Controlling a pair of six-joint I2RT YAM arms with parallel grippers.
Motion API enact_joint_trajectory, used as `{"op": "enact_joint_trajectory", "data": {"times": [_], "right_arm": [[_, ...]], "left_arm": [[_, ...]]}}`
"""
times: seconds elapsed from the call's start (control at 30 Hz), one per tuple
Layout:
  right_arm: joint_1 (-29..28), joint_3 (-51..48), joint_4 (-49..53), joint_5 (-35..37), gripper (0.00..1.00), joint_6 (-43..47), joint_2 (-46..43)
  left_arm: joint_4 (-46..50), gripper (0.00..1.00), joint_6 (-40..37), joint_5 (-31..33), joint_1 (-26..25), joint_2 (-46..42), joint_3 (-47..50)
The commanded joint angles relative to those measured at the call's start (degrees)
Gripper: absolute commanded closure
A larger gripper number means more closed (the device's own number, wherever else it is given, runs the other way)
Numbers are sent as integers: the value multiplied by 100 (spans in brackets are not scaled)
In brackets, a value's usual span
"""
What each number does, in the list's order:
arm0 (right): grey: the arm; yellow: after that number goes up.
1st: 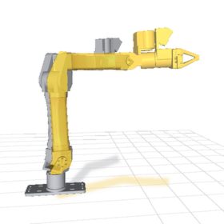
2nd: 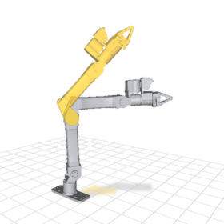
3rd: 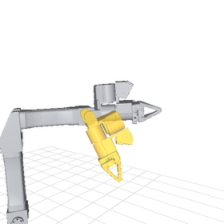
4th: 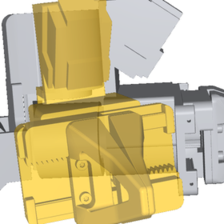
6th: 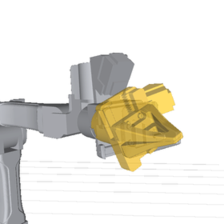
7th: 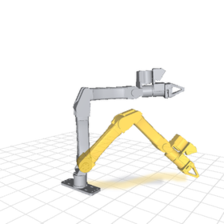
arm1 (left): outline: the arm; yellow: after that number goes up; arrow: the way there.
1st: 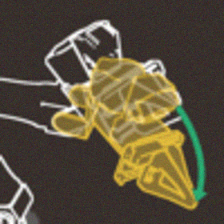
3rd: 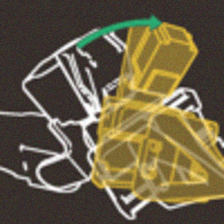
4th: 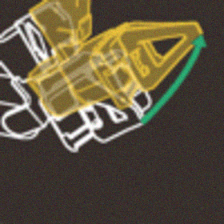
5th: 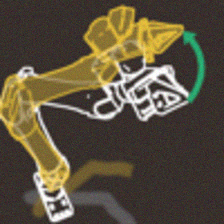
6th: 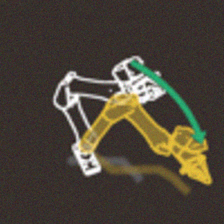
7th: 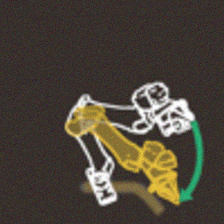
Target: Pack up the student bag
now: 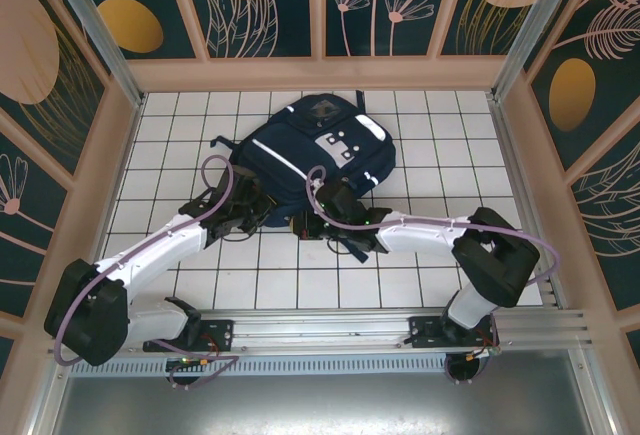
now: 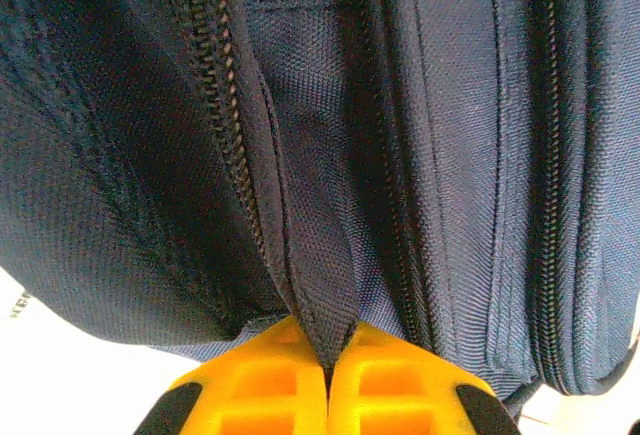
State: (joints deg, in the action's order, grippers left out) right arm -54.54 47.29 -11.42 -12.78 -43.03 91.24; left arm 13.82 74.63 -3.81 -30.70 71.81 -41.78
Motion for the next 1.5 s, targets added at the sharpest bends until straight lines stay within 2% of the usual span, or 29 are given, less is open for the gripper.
{"op": "enact_joint_trajectory", "data": {"times": [0.0, 0.27, 0.67, 1.03, 1.47], "right_arm": [[-29, -269, -106, 349, 100, -125, -161], [-21, -546, 37, 652, 100, -74, -508], [179, -1034, 39, 698, 100, -91, -838], [537, -1307, 57, 681, 100, -64, -987], [1214, -1371, 146, 557, 100, 98, -896]], "left_arm": [[-52, 100, -116, 379, 39, -18, -138], [21, 100, -165, 441, 55, -88, -181], [221, 100, -231, 523, 133, -330, -177], [443, 100, -298, 505, 161, -467, -417], [665, 100, -342, 526, 160, -580, -638]]}}
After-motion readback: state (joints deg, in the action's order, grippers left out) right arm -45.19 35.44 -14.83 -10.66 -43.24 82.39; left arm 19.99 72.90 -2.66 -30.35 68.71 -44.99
